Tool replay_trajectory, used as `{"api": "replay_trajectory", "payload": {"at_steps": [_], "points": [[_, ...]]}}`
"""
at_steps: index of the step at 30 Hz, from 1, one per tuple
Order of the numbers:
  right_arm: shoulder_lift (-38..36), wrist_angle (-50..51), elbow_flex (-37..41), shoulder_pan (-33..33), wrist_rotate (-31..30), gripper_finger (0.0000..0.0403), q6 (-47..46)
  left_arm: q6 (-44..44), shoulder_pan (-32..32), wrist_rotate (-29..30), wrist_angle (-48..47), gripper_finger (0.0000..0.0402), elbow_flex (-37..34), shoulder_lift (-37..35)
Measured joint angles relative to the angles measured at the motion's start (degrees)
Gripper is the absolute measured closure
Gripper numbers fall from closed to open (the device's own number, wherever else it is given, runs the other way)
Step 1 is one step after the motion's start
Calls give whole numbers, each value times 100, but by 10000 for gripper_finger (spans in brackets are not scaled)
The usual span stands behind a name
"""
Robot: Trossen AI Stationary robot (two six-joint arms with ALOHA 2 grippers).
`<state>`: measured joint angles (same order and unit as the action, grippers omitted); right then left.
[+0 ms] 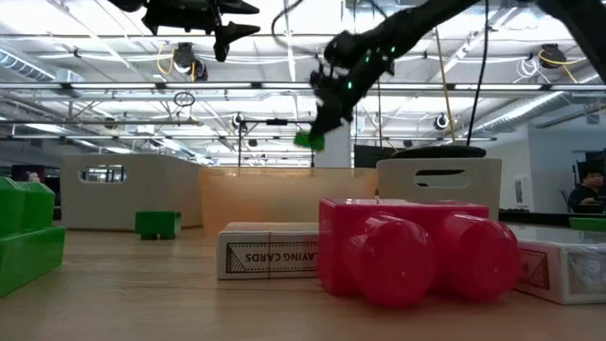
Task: Pick & Place Toys
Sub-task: Put the green game piece into the orange bin
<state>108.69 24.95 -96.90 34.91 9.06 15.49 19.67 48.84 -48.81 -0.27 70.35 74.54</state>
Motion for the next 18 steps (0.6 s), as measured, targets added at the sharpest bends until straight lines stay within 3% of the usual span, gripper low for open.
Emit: {"api": "replay_trajectory", "payload": {"at_steps": [4, 12, 18], "points": [[-494, -319, 0, -151, 80, 326, -114, 30, -19, 135, 1, 222, 0, 8], [-1158, -771, -4, -355, 1213, 329, -1222, -738, -252, 148, 52, 199, 0, 33], [-1272, -1058, -9, -354, 2487, 330, -2173, -1374, -627, 517, 57, 174, 0, 33]]}}
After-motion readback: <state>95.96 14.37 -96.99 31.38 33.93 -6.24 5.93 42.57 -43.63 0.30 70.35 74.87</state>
